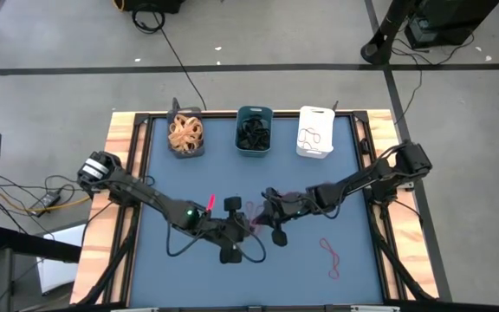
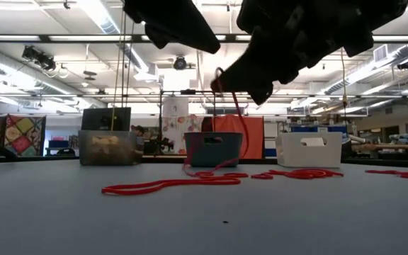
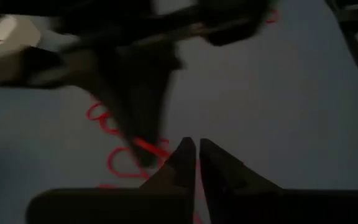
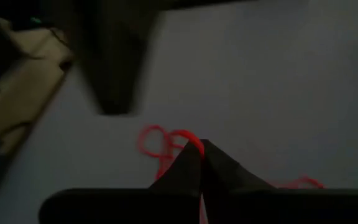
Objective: Sort rubber bands into baskets
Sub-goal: Put the red rubber band into the white bin
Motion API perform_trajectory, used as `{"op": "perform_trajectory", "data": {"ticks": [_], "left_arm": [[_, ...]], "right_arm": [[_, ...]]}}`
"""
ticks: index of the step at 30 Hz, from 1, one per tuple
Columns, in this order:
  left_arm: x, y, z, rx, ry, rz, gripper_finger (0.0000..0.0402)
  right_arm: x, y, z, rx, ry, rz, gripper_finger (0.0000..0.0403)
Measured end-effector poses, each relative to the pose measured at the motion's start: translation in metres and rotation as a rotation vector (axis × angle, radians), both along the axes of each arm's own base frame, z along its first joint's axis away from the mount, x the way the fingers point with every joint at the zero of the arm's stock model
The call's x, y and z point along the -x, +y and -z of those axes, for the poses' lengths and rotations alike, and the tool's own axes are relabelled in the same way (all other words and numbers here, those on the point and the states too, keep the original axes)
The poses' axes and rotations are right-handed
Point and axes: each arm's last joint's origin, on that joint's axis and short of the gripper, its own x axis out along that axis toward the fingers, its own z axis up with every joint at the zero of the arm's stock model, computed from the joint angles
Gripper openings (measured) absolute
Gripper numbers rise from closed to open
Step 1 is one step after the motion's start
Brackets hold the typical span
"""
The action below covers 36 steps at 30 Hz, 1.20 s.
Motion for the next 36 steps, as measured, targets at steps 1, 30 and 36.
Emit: {"op": "perform_trajectory", "data": {"ticks": [1,30,36], "left_arm": [[0.001,-0.001,0.0,-0.001,0.002,0.005,0.0034],[0.018,0.009,0.082,0.112,-0.117,-0.015,0.0119],[0.012,0.012,0.105,0.08,-0.112,-0.139,0.012]], "right_arm": [[0.001,-0.003,-0.001,0.013,0.016,0.022,0.0007],[0.119,-0.138,-0.112,0.647,0.2,0.943,0.0008],[0.124,-0.16,-0.106,0.683,0.296,1.013,0.0007]]}}
